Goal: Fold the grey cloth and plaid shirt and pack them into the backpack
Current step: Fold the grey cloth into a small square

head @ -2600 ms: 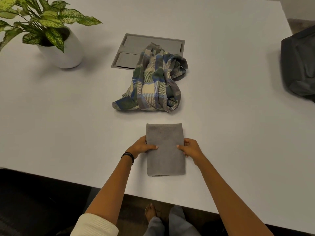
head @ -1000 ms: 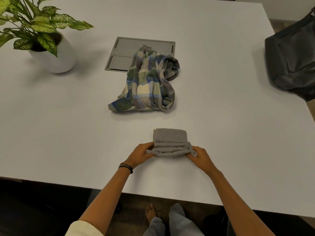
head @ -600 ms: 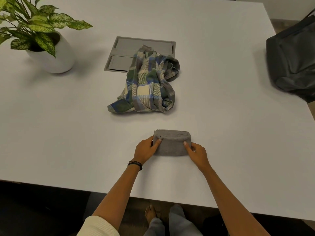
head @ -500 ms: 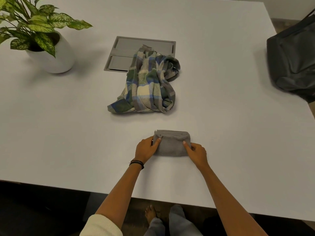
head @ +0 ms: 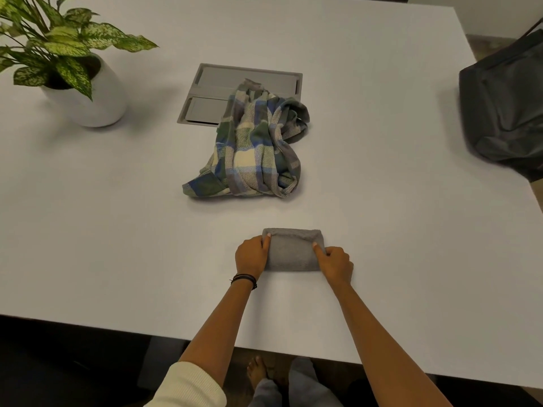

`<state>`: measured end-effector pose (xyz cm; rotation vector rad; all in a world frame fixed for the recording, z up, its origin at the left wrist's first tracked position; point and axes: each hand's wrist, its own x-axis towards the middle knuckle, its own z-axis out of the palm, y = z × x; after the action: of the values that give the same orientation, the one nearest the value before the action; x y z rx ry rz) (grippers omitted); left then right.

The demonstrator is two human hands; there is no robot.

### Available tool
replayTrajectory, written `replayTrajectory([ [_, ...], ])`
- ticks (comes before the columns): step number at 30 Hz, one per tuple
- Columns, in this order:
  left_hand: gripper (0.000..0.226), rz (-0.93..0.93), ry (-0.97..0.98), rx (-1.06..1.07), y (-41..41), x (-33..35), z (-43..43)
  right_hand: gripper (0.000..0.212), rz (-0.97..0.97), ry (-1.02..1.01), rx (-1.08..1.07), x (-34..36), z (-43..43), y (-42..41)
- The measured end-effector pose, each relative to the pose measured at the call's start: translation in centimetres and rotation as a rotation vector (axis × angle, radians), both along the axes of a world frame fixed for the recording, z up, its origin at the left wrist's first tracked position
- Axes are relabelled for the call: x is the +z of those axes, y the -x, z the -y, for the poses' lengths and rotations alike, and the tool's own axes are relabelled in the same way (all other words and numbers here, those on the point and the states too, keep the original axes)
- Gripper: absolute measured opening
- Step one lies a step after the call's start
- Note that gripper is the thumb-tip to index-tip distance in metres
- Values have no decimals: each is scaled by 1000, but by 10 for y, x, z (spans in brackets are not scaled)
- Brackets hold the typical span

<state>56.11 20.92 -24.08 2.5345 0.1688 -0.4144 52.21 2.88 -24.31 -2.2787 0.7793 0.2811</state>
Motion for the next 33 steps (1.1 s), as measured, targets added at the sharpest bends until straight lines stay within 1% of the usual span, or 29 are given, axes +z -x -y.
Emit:
replayTrajectory([
  [2, 51, -3, 9, 32, -1, 0, 3, 43, 64, 42, -5, 5, -2, 0],
  [3, 52, -12, 21, 46, -1, 0, 3, 33, 142, 161, 46, 5, -2, 0],
  [4, 53, -18, 34, 55, -2, 1, 4, 23, 243, 315, 142, 7, -3, 0],
  [5, 54, -21, 48, 64, -3, 1, 4, 20, 324, 431, 255, 7, -4, -1],
  [6, 54, -22, 59, 71, -4, 2, 3, 22, 407, 452, 386, 7, -7, -3],
  [7, 54, -25, 69, 81, -5, 2, 3, 28, 467, 379, 506, 10, -11, -4],
  [8, 54, -30, 76, 88, -5, 3, 2, 38, 493, 328, 628, 9, -14, -4],
  [9, 54, -36, 80, 94, -6, 2, 1, 50, 540, 335, 746, 6, -16, -2],
  [10, 54, -39, 85, 100, -6, 1, 1, 63, 555, 358, 839, 0, -16, 1],
  [11, 53, -33, 96, 109, -5, 0, 1, 73, 516, 362, 898, -6, -13, 3],
  [13, 41, 18, 134, 129, -3, -1, 2, 84, 404, 280, 879, -12, -7, 7],
  [14, 29, 62, 157, 130, -1, 0, 3, 86, 370, 248, 874, -13, -4, 7],
  [15, 23, 134, 172, 108, 1, 0, 4, 87, 350, 236, 875, -13, -3, 6],
  [16, 29, 242, 168, 47, 2, -1, 5, 87, 329, 224, 885, -12, -2, 5],
  [18, 41, 478, 80, -187, 4, -6, 8, 79, 283, 212, 907, -12, -1, 1],
  [19, 43, 563, 16, -329, 4, -10, 11, 70, 259, 213, 916, -12, 0, -1],
  [20, 43, 587, -30, -456, 7, -14, 14, 58, 248, 214, 917, -12, 1, -3],
  [21, 43, 578, -68, -550, 9, -20, 16, 48, 238, 221, 915, -14, 3, -4],
  [22, 45, 539, -102, -598, 12, -24, 17, 47, 225, 223, 909, -15, 3, -4],
  [24, 52, 453, -157, -607, 17, -31, 16, 65, 230, 235, 903, -18, 1, -4],
  [26, 57, 401, -178, -600, 16, -34, 14, 72, 235, 241, 888, -22, 0, -5],
  [29, 58, 350, -207, -626, 11, -36, 12, 70, 226, 243, 873, -23, -2, -6],
  [33, 58, 331, -205, -622, 9, -40, 12, 64, 249, 248, 826, -28, -2, -4],
])
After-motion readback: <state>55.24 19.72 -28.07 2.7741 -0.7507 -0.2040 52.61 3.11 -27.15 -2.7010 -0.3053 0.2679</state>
